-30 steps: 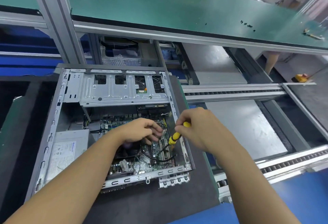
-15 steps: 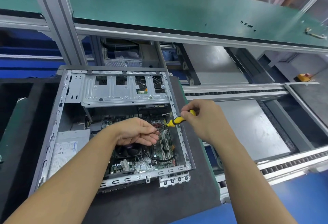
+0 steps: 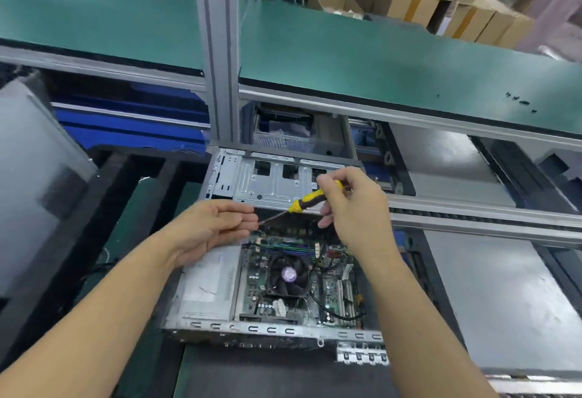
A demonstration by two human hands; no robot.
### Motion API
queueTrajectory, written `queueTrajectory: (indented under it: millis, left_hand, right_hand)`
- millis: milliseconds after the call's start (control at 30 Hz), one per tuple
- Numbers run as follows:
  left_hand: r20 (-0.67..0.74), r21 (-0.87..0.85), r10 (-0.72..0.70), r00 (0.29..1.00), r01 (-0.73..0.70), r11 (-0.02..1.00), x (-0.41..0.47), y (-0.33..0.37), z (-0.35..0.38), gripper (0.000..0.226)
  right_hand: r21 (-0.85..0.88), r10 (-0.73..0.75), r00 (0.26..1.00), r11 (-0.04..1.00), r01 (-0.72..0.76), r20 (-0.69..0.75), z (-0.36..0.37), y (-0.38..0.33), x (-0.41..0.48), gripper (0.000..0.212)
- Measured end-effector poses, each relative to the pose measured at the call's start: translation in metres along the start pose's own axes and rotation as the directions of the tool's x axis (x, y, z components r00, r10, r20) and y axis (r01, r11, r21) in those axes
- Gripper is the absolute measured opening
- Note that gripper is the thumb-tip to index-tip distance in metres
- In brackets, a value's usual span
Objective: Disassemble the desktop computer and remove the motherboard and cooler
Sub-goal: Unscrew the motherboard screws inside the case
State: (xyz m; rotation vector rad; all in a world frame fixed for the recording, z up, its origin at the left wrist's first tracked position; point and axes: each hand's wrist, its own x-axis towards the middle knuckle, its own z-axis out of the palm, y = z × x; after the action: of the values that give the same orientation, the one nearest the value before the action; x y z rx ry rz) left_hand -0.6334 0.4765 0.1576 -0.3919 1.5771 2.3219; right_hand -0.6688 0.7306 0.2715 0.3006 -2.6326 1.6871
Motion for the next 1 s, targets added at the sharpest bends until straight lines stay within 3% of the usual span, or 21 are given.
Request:
queueTrajectory:
  millis: [133, 233, 333, 467, 533, 633, 700, 800, 867, 1000]
  left_hand:
    - [-0.165, 0.047, 0.089, 0.982, -0.082, 0.996, -0.036, 0.000, -0.065, 0.025]
    - [-0.322, 0.111, 0.138, 0.937, -0.107, 0.988, -0.059, -0.006, -0.109, 0.021]
    - [-0.378, 0.307, 0.075, 0.923, 0.049, 0.950, -0.080, -0.021, -0.140, 0.024]
    - [-0.304, 0.520, -0.201, 0.931, 0.339, 0.784, -0.101, -0.063, -0.150, 0.030]
    - [-0.248, 0.624, -0.283, 0.926, 0.376, 0.685, -0.104, -0.083, -0.147, 0.027]
    - [-0.240, 0.868, -0.225, 0.944, 0.313, 0.386, -0.107, -0.098, -0.154, 0.025]
    - [-0.261, 0.837, -0.190, 0.947, 0.320, 0.445, -0.104, -0.098, -0.160, 0.028]
    - [-0.427, 0.527, -0.095, 0.899, 0.333, 0.782, -0.096, -0.082, -0.161, 0.030]
    - [-0.501, 0.317, -0.012, 0.865, 0.197, 0.928, -0.092, -0.062, -0.154, 0.028]
    - [-0.394, 0.384, 0.259, 0.882, -0.098, 0.918, -0.084, -0.020, -0.116, 0.032]
  right_hand:
    - [0.164, 0.037, 0.987, 0.984, -0.063, 0.159, 0.048, -0.021, 0.001, 0.009]
    - [0.177, 0.028, 0.972, 0.982, -0.071, 0.234, 0.084, -0.032, -0.004, 0.007]
    - [0.169, -0.014, 0.957, 0.985, -0.037, 0.290, 0.121, -0.045, -0.010, 0.009]
    - [0.088, -0.022, 0.939, 0.996, -0.009, 0.344, 0.162, -0.063, -0.021, 0.010]
    - [0.060, -0.024, 0.939, 0.998, 0.003, 0.344, 0.173, -0.068, -0.024, 0.010]
    - [0.041, -0.016, 0.948, 0.999, 0.003, 0.319, 0.181, -0.071, -0.027, 0.011]
    - [0.022, -0.017, 0.957, 1.000, 0.012, 0.289, 0.180, -0.072, -0.029, 0.012]
    - [0.019, -0.028, 0.981, 1.000, 0.025, 0.193, 0.173, -0.070, -0.033, 0.013]
    - [0.026, -0.040, 0.995, 0.999, 0.038, 0.089, 0.165, -0.066, -0.036, 0.007]
    - [0.024, -0.020, 0.994, 0.999, 0.022, -0.106, 0.143, -0.057, -0.041, 0.011]
